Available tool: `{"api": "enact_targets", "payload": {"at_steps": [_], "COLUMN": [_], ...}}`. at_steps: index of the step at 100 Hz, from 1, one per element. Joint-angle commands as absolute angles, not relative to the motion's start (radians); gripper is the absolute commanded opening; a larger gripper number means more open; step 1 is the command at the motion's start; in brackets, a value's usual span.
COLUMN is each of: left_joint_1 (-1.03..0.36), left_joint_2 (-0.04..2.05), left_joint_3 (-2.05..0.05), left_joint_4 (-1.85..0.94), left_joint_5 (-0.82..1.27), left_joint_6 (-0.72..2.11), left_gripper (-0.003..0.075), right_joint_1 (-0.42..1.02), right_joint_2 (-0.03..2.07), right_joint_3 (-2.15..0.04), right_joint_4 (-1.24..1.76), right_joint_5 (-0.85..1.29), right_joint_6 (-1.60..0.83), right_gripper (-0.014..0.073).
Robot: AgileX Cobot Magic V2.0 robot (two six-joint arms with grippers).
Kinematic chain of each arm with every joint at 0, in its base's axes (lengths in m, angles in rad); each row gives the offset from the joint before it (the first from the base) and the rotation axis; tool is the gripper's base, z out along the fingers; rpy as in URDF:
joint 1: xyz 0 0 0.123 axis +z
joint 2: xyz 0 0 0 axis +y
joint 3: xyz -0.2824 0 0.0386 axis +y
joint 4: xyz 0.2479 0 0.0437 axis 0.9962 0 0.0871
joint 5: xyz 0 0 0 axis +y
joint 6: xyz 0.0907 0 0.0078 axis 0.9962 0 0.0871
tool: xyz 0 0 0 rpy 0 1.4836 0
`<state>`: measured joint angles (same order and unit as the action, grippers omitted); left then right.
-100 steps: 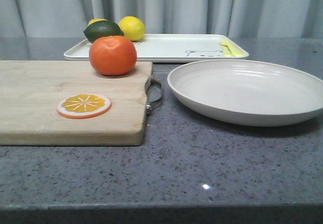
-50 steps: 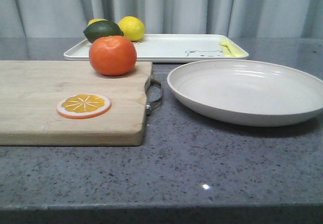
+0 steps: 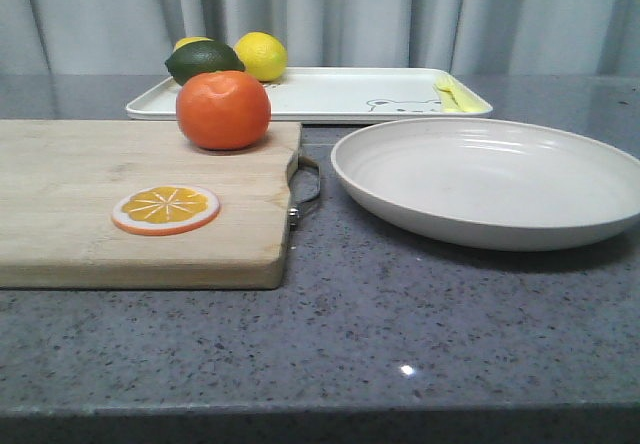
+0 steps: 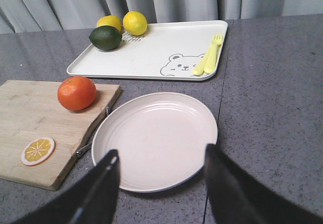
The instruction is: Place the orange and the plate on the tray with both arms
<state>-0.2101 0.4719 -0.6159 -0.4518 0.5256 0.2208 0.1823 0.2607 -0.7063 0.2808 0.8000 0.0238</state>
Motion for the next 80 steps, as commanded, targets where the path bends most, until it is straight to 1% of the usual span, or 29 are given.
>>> {"api": "enact_targets", "payload": {"at_steps": [1, 21, 35, 41, 55, 64, 80], "left_joint_1": [-0.209, -0.209, -0.209, -0.209, -0.209, -0.209, -0.242], "left_joint_2": [0.483, 0.492, 0.544, 0.594, 0.721, 0.826, 1.007], "left_joint_3": [-0.653, -0.653, -0.653, -0.653, -0.658, -0.694, -0.788], "left_joint_4": [-0.478, -0.527, -0.759, -0.921, -1.196, -1.257, -1.315], "left_joint_5": [0.456, 0.456, 0.456, 0.458, 0.462, 0.493, 0.529], "left_joint_6": [0.234, 0.386, 0.755, 0.943, 1.210, 1.317, 1.401], "left_gripper": [0.0598, 0.0585, 0.0585, 0.0585, 0.0585, 0.0585, 0.0585], "right_joint_1": [0.179, 0.179, 0.179, 0.179, 0.179, 0.179, 0.179], "right_joint_2": [0.283, 0.283, 0.283, 0.283, 0.283, 0.283, 0.283], "right_joint_3": [-0.738, -0.738, -0.738, -0.738, -0.738, -0.738, -0.738], "right_joint_4": [0.313, 0.323, 0.327, 0.328, 0.328, 0.328, 0.328], "right_joint_5": [0.715, 0.715, 0.714, 0.714, 0.714, 0.714, 0.715], "right_joint_6": [0.021, 0.021, 0.021, 0.021, 0.021, 0.021, 0.021], "right_gripper": [0.0561, 0.0561, 0.0561, 0.0561, 0.0561, 0.0561, 0.0561]}}
